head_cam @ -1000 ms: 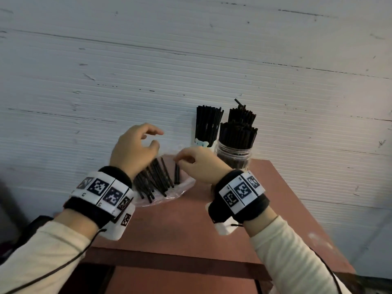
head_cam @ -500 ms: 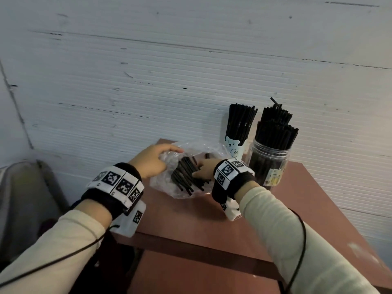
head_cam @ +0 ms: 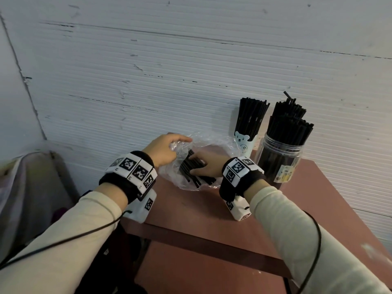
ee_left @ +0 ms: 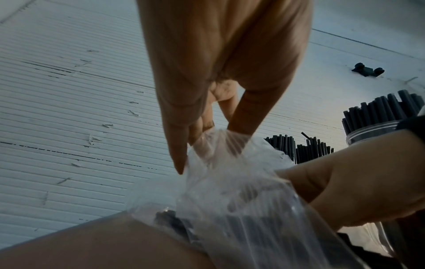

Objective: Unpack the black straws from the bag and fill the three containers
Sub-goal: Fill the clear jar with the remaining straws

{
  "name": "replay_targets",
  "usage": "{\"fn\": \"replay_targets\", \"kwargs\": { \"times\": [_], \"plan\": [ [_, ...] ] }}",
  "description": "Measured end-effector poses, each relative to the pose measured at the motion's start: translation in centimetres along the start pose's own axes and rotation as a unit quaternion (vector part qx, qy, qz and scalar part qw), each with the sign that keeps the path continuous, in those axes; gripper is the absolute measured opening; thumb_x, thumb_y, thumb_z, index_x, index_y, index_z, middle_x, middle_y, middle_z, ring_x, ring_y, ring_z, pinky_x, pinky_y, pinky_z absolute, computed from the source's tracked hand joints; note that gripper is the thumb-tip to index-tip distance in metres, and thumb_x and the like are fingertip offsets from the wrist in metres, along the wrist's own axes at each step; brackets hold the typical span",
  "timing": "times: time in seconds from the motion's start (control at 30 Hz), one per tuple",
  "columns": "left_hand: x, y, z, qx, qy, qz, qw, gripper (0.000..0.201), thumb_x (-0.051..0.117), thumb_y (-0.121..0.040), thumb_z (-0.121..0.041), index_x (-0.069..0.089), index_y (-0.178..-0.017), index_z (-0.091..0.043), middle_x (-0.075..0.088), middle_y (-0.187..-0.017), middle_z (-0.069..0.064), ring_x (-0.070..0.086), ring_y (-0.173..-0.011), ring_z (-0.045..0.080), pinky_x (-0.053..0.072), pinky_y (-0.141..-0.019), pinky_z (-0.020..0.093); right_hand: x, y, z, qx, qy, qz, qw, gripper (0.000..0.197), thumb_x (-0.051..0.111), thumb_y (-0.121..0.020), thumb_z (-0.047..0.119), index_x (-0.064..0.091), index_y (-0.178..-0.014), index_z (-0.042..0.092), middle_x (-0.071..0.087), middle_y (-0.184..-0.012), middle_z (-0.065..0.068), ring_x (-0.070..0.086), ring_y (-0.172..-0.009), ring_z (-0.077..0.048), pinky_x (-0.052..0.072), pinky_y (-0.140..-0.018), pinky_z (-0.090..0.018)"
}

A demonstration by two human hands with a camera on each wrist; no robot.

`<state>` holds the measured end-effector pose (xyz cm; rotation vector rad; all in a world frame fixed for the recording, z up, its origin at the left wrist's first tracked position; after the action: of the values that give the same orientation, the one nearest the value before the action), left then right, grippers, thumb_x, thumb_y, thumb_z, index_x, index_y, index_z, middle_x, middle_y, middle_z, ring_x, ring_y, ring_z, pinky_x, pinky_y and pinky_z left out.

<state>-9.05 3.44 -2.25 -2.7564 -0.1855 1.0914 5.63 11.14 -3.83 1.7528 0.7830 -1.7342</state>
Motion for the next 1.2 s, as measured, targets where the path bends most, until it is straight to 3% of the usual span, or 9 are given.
{"fn": "replay_targets", "kwargs": {
  "times": [0.07,0.1,0.17,0.23,0.33,0.5,0.73,1.03,1.2],
  "plan": [
    [0.0,-0.1,0.0,-0.001,-0.006,0.008,1.000,0.072,0.046,-0.080,0.021,0.057,-0.132,-0.027,0.041,-0.149,-0.002,0.059,-0.079,-0.009,0.041,-0.052,0.008,-0.1,-0.1,0.1,-0.015,0.022,0.000,1.000,0.043,0.064,-0.076,0.058,0.062,-0.117,0.043,0.056,-0.083,0.017,0.060,-0.086,-0.014,0.051,-0.079,-0.035],
    [0.0,-0.2,0.1,-0.001,-0.013,0.013,1.000,0.072,0.047,-0.080,0.021,0.057,-0.132,-0.028,0.040,-0.151,-0.002,0.057,-0.095,-0.006,0.043,-0.055,0.008,-0.1,-0.1,0.3,-0.017,0.032,0.001,0.999,0.046,0.064,-0.074,0.059,0.060,-0.118,0.046,0.054,-0.083,0.018,0.059,-0.086,-0.014,0.052,-0.078,-0.035],
    [-0.1,-0.5,0.3,-0.003,-0.015,0.014,1.000,0.073,0.048,-0.080,0.021,0.056,-0.132,-0.030,0.039,-0.151,0.000,0.050,-0.125,0.014,0.044,-0.060,0.008,-0.2,-0.1,0.6,-0.022,0.044,0.003,0.999,0.048,0.065,-0.069,0.061,0.059,-0.115,0.050,0.053,-0.080,0.019,0.058,-0.084,-0.013,0.052,-0.074,-0.035],
    [-0.1,-0.7,0.6,-0.007,-0.006,0.009,1.000,0.073,0.049,-0.080,0.020,0.056,-0.131,-0.031,0.041,-0.150,0.001,0.045,-0.131,0.029,0.044,-0.062,0.008,-0.4,-0.1,0.8,-0.024,0.052,0.005,0.998,0.045,0.065,-0.064,0.062,0.060,-0.108,0.052,0.053,-0.074,0.018,0.058,-0.078,-0.012,0.054,-0.070,-0.035],
    [-0.2,-0.7,0.9,-0.004,0.002,0.007,1.000,0.072,0.051,-0.080,0.019,0.056,-0.130,-0.033,0.041,-0.149,-0.002,0.037,-0.138,0.021,0.047,-0.090,0.024,-0.3,-0.1,0.5,-0.013,0.046,0.010,0.999,0.033,0.067,-0.066,0.054,0.065,-0.099,0.049,0.053,-0.081,0.019,0.056,-0.084,-0.011,0.051,-0.073,-0.032],
    [-0.1,-0.6,1.1,-0.001,-0.001,0.018,1.000,0.072,0.050,-0.080,0.020,0.056,-0.130,-0.031,0.039,-0.151,-0.004,0.034,-0.139,0.020,0.044,-0.094,0.028,0.1,0.4,-0.3,0.021,-0.040,0.026,0.999,0.024,0.073,-0.079,0.027,0.069,-0.102,0.030,0.059,-0.095,0.010,0.059,-0.096,-0.015,0.050,-0.085,-0.031],
    [-0.1,-0.8,0.8,0.008,-0.003,0.025,1.000,0.073,0.050,-0.079,0.020,0.057,-0.127,-0.034,0.040,-0.150,0.000,0.033,-0.140,0.020,0.039,-0.089,0.023,0.5,0.7,-0.4,0.025,-0.066,0.041,0.997,0.022,0.071,-0.081,0.022,0.068,-0.102,0.026,0.063,-0.102,0.005,0.059,-0.097,-0.018,0.051,-0.089,-0.034],
    [0.5,-0.3,0.5,0.002,-0.006,0.027,1.000,0.069,0.051,-0.080,0.018,0.058,-0.122,-0.036,0.041,-0.148,-0.002,0.036,-0.136,0.020,0.044,-0.076,0.015,-0.1,2.2,-1.2,0.072,-0.269,0.003,0.960,0.022,0.064,-0.084,0.005,0.069,-0.080,0.026,0.070,-0.095,-0.007,0.063,-0.061,-0.015,0.059,-0.069,-0.032],
    [0.7,0.1,0.2,-0.002,-0.007,-0.033,0.999,0.056,0.057,-0.080,0.011,0.056,-0.117,-0.030,0.047,-0.140,0.000,0.049,-0.116,0.016,0.047,-0.087,0.034,-1.0,5.4,-2.2,0.085,-0.316,-0.026,0.944,0.028,0.060,-0.083,-0.005,0.074,-0.096,0.016,0.064,-0.082,0.004,0.064,-0.063,-0.013,0.055,-0.069,-0.020]
  ]
}}
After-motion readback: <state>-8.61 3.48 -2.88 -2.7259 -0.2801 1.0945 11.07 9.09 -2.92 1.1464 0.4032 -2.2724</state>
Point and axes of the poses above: each hand's wrist, its own y-axis away from the middle knuckle, its own x-axis out of the palm, z = x × y, the point moved 2 cm from there along -y, towards the middle knuckle
